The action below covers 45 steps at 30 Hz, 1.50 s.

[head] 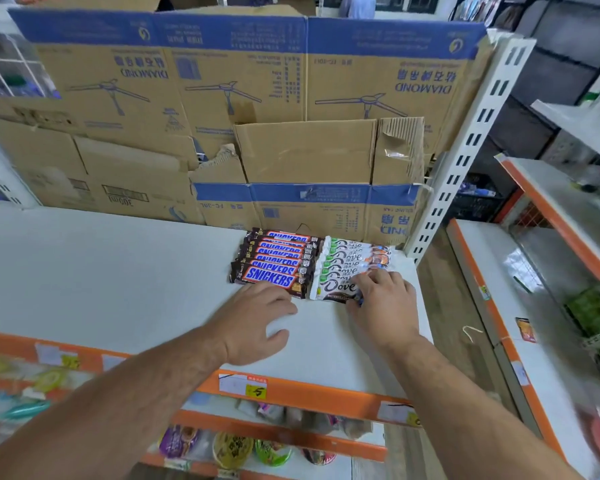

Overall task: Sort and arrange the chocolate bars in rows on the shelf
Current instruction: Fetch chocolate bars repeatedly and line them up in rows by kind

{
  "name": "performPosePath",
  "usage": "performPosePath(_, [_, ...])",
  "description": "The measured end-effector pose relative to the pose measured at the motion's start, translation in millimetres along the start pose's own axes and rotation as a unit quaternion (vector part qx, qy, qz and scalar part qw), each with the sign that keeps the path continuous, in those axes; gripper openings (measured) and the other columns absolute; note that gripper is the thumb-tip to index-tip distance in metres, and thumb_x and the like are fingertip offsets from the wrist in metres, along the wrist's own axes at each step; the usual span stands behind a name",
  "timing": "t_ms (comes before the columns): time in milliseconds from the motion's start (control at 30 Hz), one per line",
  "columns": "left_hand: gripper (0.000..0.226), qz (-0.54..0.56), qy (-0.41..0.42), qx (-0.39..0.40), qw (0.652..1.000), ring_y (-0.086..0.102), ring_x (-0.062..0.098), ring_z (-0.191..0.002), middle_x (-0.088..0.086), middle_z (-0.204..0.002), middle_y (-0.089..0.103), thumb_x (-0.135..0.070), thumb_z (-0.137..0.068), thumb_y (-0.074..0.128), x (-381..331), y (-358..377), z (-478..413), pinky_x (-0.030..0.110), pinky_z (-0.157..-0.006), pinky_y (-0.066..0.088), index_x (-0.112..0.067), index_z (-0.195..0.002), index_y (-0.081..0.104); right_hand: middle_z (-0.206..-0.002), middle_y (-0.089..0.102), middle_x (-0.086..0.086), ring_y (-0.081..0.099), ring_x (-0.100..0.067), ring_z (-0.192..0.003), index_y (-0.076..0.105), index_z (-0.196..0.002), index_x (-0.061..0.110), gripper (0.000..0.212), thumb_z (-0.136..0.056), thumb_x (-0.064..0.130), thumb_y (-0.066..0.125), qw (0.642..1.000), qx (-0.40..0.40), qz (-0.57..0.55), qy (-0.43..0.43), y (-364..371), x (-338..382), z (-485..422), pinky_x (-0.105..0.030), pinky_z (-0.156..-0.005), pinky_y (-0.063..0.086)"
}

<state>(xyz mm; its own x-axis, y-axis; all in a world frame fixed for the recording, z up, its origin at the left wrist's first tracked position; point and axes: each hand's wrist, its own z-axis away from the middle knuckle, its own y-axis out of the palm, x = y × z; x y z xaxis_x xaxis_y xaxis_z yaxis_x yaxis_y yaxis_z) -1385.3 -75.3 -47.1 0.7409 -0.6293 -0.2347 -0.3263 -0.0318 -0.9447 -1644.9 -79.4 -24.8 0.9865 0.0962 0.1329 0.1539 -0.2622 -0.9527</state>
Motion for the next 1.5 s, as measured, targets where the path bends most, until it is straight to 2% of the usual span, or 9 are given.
performPosePath(167, [0.039, -0.005, -0.012, -0.006, 1.0, 0.05, 0.017, -0.109, -0.009, -0.116, 0.056, -0.044, -0.081, 0.057, -3.1, -1.1, 3.6, 0.037, -0.092, 0.043, -0.029, -0.117, 0.064, -0.105, 0.058, 0.001, 0.052, -0.027, -0.101, 0.063, -0.107, 0.025, 0.038, -0.071, 0.034, 0.058, 1.0, 0.02, 0.01, 0.007, -6.0, 10.3, 5.5, -0.043, -0.092, 0.038])
performPosePath(300, [0.044, 0.018, -0.052, -0.007, 0.998, 0.051, 0.016, -0.107, -0.007, -0.114, 0.059, -0.047, -0.079, 0.055, -5.8, -11.0, 9.9, 0.037, -0.093, 0.045, -0.024, -0.115, 0.066, -0.104, 0.059, -0.001, 0.052, -0.028, -0.101, 0.062, -0.102, 0.023, 0.038, -0.07, 0.041, 0.061, 0.999, 0.011, -0.013, -0.03, -12.7, 41.3, 19.4, -0.041, -0.086, 0.04])
performPosePath(500, [0.055, -0.005, -0.126, -0.008, 0.992, 0.048, 0.016, -0.116, -0.008, -0.121, 0.057, -0.052, -0.076, 0.046, 32.8, -53.7, 58.0, 0.034, -0.099, 0.038, -0.026, -0.123, 0.058, -0.113, 0.057, -0.001, 0.05, -0.027, -0.106, 0.056, -0.12, 0.026, 0.054, -0.073, 0.053, 0.056, 0.99, 0.101, -0.049, -0.084, -23.5, 119.6, 26.8, -0.041, -0.087, 0.046])
performPosePath(700, [0.058, -0.022, -0.182, -0.021, 0.983, 0.039, 0.014, -0.126, -0.009, -0.133, 0.048, -0.051, -0.078, 0.05, 101.2, -109.3, 148.2, 0.032, -0.104, 0.032, -0.03, -0.132, 0.048, -0.129, 0.052, 0.001, 0.045, -0.025, -0.121, 0.05, -0.132, 0.028, 0.067, -0.072, 0.056, 0.06, 0.982, 0.138, -0.064, -0.112, -21.2, 240.1, 33.6, -0.041, -0.097, 0.045])
performPosePath(800, [0.059, -0.024, -0.205, -0.025, 0.978, 0.036, 0.014, -0.129, -0.008, -0.137, 0.046, -0.05, -0.079, 0.052, 140.6, -141.4, 202.9, 0.032, -0.104, 0.029, -0.03, -0.134, 0.046, -0.13, 0.051, -0.002, 0.044, -0.026, -0.123, 0.048, -0.134, 0.027, 0.059, -0.081, 0.051, 0.056, 0.979, 0.14, -0.062, -0.134, -18.3, 314.0, 38.6, -0.041, -0.098, 0.044])
performPosePath(867, [0.057, -0.039, -0.209, -0.033, 0.977, 0.037, 0.014, -0.128, -0.008, -0.137, 0.046, -0.049, -0.081, 0.054, 168.3, -165.1, 239.9, 0.034, -0.104, 0.03, -0.03, -0.134, 0.046, -0.131, 0.049, -0.002, 0.044, -0.025, -0.123, 0.045, -0.136, 0.028, 0.062, -0.079, 0.049, 0.058, 0.976, 0.146, -0.057, -0.153, -15.4, 367.0, 40.8, -0.041, -0.097, 0.043])
performPosePath(1067, [0.059, -0.063, -0.266, -0.06, 0.96, 0.037, 0.016, -0.129, -0.008, -0.137, 0.047, -0.051, -0.078, 0.049, 238.7, -231.2, 341.8, 0.036, -0.104, 0.03, -0.03, -0.133, 0.047, -0.133, 0.047, -0.002, 0.044, -0.025, -0.122, 0.043, -0.137, 0.027, 0.066, -0.081, 0.059, 0.057, 0.964, 0.148, -0.078, -0.205, -9.0, 506.0, 44.5, -0.042, -0.098, 0.042])
performPosePath(1333, [0.056, -0.069, -0.343, -0.107, 0.931, 0.038, 0.015, -0.127, -0.008, -0.136, 0.046, -0.052, -0.084, 0.049, 317.3, -276.3, 438.6, 0.039, -0.105, 0.037, -0.03, -0.135, 0.045, -0.139, 0.042, 0.0, 0.038, -0.022, -0.128, 0.039, -0.14, 0.028, 0.064, -0.083, 0.049, 0.058, 0.941, 0.169, -0.074, -0.284, 4.2, 642.6, 25.3, -0.038, -0.1, 0.038])
performPosePath(1500, [0.058, -0.084, -0.388, -0.11, 0.911, 0.04, 0.015, -0.127, -0.007, -0.137, 0.046, -0.05, -0.084, 0.054, 374.5, -291.0, 478.7, 0.037, -0.106, 0.035, -0.029, -0.137, 0.044, -0.137, 0.044, 0.001, 0.039, -0.022, -0.127, 0.042, -0.138, 0.028, 0.062, -0.083, 0.05, 0.057, 0.925, 0.179, -0.091, -0.324, 30.5, 721.3, -0.2, -0.039, -0.102, 0.038])
